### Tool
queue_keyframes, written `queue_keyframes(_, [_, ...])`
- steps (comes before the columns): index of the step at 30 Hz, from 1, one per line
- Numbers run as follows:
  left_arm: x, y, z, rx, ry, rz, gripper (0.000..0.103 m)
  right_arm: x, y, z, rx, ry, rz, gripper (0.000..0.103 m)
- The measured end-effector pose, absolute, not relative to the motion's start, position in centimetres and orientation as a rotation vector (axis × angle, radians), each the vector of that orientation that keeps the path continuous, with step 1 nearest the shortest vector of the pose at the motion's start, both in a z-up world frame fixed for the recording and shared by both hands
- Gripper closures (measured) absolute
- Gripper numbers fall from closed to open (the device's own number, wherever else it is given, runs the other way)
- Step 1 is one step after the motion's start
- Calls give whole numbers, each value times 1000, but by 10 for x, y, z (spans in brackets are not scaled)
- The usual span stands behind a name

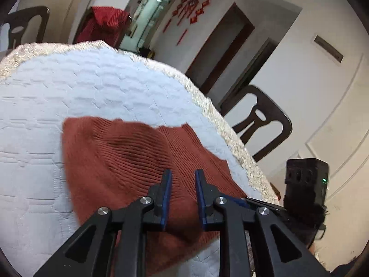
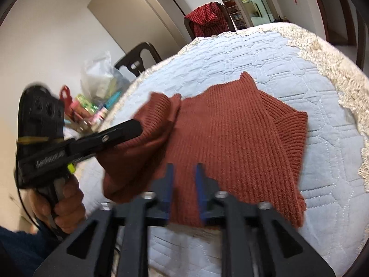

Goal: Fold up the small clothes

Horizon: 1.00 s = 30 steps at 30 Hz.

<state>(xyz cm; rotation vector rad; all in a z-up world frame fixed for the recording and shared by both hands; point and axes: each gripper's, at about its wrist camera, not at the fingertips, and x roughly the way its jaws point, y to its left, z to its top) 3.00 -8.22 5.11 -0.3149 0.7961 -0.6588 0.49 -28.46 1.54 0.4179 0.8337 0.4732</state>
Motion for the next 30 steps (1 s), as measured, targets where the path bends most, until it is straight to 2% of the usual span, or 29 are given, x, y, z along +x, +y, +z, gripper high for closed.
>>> queue_keyframes(1, [28, -78, 54, -309, 780, -636, 80, 5, -286, 16, 447, 827, 486, 60])
queue_keyframes(2, [24, -69, 57, -303, 762, -605, 80, 7, -289, 18, 489, 817, 507, 59])
queue_keyframes(8, [27, -40, 48, -245, 758, -442, 80, 21, -284, 20, 608, 823, 603, 58])
queue_keyframes(19, [29, -45, 30, -185, 775, -400, 80, 64, -262, 1, 772, 1020, 673, 58])
queue_keyframes(24, [30, -50, 30, -160, 771, -397, 80, 72, -253, 1, 717, 1044, 662, 58])
queue_keyframes(25, [30, -51, 31, -158, 771, -395, 80, 73, -252, 1, 704, 1048, 658, 60])
queue_keyframes(28, [31, -51, 30, -152, 770, -391, 80, 76, -245, 0, 663, 1056, 650, 86])
queue_keyframes(30, [32, -52, 29, -153, 773, -389, 80, 79, -242, -1, 643, 1053, 641, 87])
